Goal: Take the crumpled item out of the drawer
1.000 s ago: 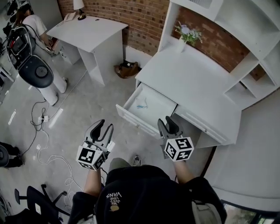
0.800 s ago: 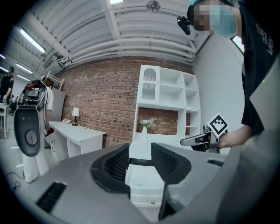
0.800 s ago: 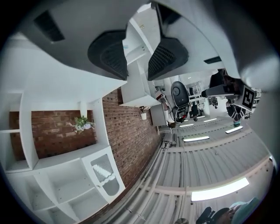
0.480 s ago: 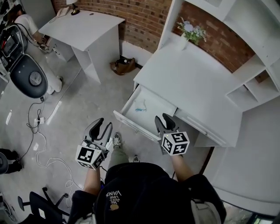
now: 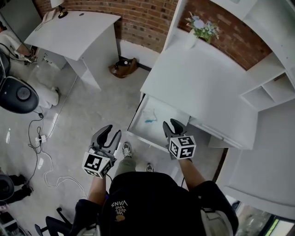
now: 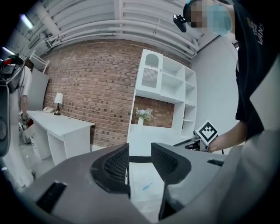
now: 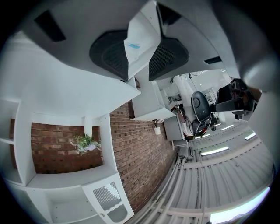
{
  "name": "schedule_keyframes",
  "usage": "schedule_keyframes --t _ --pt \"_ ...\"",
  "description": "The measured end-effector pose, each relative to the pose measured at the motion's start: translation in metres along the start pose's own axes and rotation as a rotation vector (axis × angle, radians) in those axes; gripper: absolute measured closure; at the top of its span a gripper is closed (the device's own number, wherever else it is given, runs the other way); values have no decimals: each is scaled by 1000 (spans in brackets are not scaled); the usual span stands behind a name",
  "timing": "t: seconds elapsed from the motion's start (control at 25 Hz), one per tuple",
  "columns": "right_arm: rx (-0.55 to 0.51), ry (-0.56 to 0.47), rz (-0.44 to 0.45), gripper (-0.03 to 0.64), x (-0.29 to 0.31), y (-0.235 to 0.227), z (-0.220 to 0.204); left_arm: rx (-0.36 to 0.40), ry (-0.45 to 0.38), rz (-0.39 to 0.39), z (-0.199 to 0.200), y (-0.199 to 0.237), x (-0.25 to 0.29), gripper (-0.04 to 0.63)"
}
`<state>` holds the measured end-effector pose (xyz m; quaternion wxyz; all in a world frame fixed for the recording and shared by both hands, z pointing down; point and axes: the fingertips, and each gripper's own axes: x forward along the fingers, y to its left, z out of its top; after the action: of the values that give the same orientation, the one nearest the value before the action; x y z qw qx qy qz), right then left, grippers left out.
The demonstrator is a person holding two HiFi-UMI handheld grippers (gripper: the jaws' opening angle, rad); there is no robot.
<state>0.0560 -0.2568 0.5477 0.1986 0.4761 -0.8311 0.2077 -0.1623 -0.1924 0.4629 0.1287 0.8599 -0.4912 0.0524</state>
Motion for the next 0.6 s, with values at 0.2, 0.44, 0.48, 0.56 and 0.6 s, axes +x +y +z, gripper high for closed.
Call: schedule_keyframes --t 0.2,0.44,0.48,0.56,0.6 --pt "-1 97 -32 476 46 -11 -27 -15 42 -61 -15 17 27 460" --pt "3 204 -56 473 95 -32 -63 -17 96 -117 -33 33 61 460" --pt "1 220 -60 472 102 -34 -69 -18 98 -130 -34 35 65 460" --pt "0 255 -66 472 115 -37 -81 -18 104 -148 -36 40 73 460" --pt "0 274 -66 472 121 -38 -86 -16 108 -155 -37 42 77 460"
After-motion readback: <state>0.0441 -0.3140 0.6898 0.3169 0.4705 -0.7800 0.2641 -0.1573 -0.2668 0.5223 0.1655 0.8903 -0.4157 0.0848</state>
